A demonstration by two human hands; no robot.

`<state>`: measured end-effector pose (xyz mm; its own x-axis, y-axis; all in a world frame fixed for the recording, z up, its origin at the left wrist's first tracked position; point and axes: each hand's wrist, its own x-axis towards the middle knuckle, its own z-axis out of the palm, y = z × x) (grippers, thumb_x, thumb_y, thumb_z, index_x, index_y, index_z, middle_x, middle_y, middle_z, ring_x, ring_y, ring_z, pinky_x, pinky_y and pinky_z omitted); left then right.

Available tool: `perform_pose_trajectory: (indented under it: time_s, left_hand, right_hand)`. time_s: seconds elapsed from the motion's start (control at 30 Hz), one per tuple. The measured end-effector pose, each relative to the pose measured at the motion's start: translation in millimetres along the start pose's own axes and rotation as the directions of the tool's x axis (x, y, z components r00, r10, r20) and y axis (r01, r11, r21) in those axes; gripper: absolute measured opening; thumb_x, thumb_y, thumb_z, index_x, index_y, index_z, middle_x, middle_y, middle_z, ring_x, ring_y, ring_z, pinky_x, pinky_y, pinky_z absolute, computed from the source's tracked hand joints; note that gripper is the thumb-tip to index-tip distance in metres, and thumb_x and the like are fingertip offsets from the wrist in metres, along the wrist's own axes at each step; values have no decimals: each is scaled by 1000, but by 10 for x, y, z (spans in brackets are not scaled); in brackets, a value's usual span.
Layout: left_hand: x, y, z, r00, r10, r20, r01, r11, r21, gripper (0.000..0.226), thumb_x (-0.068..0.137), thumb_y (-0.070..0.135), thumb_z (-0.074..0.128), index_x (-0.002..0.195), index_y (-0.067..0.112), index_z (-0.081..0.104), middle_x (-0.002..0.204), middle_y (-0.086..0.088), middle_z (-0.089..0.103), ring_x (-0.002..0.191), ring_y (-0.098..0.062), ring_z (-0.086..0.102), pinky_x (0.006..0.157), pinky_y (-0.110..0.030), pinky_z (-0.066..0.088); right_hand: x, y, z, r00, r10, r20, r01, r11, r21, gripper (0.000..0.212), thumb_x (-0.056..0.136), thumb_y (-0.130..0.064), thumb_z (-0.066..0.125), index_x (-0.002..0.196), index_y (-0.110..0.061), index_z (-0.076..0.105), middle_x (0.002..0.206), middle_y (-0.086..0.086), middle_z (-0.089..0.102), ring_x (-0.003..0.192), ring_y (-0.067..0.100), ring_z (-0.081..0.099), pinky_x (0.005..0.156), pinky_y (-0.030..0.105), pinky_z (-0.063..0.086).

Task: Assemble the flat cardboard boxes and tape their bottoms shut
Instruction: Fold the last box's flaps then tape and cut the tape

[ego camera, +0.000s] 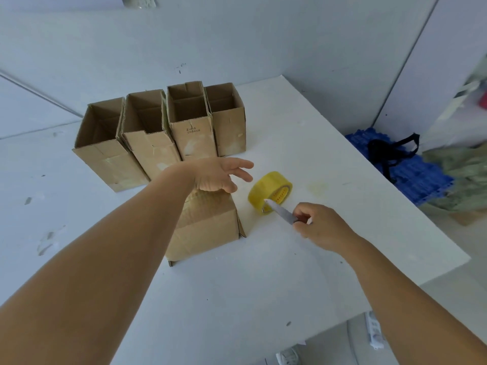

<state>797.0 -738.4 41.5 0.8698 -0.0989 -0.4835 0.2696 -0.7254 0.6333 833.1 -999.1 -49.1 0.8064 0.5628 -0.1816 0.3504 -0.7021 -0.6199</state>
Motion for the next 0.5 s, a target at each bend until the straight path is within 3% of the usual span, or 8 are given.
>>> perform_pose_trajectory:
  time_s: [0.1, 0.23, 0.37, 0.5]
  left_hand:
    - [-18, 24, 13, 1000, -8, 6, 8, 1000, 19, 72, 86, -1, 52, 145, 34, 30, 128, 22, 54, 95, 7, 50, 91, -20, 32]
    - [-52, 39, 30, 1000, -17, -8, 17, 999, 27, 75, 84, -2, 51, 145, 36, 30, 127, 24, 55, 93, 5, 47, 98, -21, 28]
    - [-44, 30, 25, 1000, -5, -2, 5, 1000, 24, 76, 83, -3, 51, 146, 34, 28, 127, 24, 54, 92, 4, 48, 96, -21, 28]
    - [-13, 1, 28, 1000, 0, -7, 0, 1000, 24, 77, 84, -2, 51, 147, 33, 25, 129, 22, 54, 121, -26, 45, 100, -26, 31]
  right_hand:
    - [-108, -205, -119, 995, -86, -53, 92, 989, 115, 13, 92, -20, 47, 96, -25, 58, 86, -4, 62, 61, 13, 63, 53, 19, 44]
    - [-173, -517, -211, 970, -236, -62, 230, 969, -87, 44, 98, -24, 37, 137, -43, 38, 94, -4, 66, 76, 18, 57, 70, 33, 48]
    - [-169, -738, -213, 963, -268, -12, 256, 934, -249, 47, 97, -19, 36, 136, -44, 34, 91, 1, 66, 83, 26, 61, 74, 39, 52]
    - [-81, -849, -194, 953, -300, -42, 260, 883, -392, 45, 92, -12, 39, 127, -40, 44, 66, -8, 47, 68, 24, 55, 54, 31, 41]
